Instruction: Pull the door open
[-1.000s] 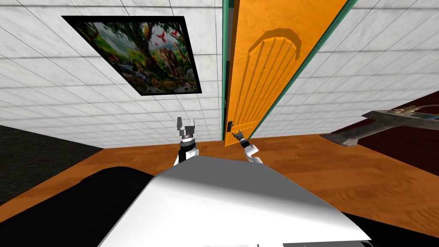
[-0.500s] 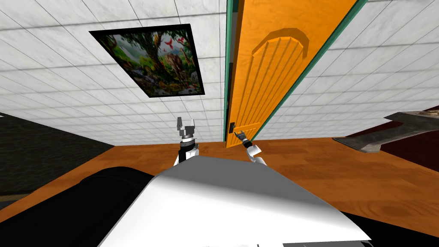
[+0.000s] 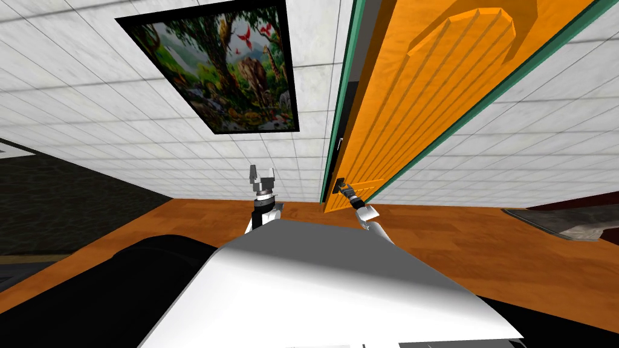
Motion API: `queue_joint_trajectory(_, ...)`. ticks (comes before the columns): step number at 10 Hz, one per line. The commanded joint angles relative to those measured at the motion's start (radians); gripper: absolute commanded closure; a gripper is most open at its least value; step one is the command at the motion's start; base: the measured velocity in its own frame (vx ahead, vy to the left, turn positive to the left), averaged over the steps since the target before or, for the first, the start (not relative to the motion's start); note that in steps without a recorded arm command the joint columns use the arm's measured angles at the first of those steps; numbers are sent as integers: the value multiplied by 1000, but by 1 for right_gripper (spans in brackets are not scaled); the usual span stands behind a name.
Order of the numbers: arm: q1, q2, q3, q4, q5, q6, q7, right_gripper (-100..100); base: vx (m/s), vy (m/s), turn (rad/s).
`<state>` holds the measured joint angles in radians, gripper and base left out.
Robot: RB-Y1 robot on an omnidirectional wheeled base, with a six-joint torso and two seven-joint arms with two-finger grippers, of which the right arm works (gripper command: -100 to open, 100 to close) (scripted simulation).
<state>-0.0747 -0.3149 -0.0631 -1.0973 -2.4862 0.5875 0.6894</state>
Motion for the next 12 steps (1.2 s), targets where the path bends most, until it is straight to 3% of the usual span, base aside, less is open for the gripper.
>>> queue_joint_trajectory(1,-1,-13,-20,11,-4,10,-8,-100,178,93,76)
queue_joint_trajectory(2,3,-15,-9,-7,-2,-1,-14,-100,75,35,10)
queue_joint_trajectory(3,3,-15,-9,-7,-2,-1,-14,100,-9,-4,-24)
queue_joint_trajectory(8,3,-15,-9,-7,-2,-1,-14,100,-14,-8,4)
queue_joint_trajectory(12,17,-58,18,8,-17,69,-38,100,-176,-145,121)
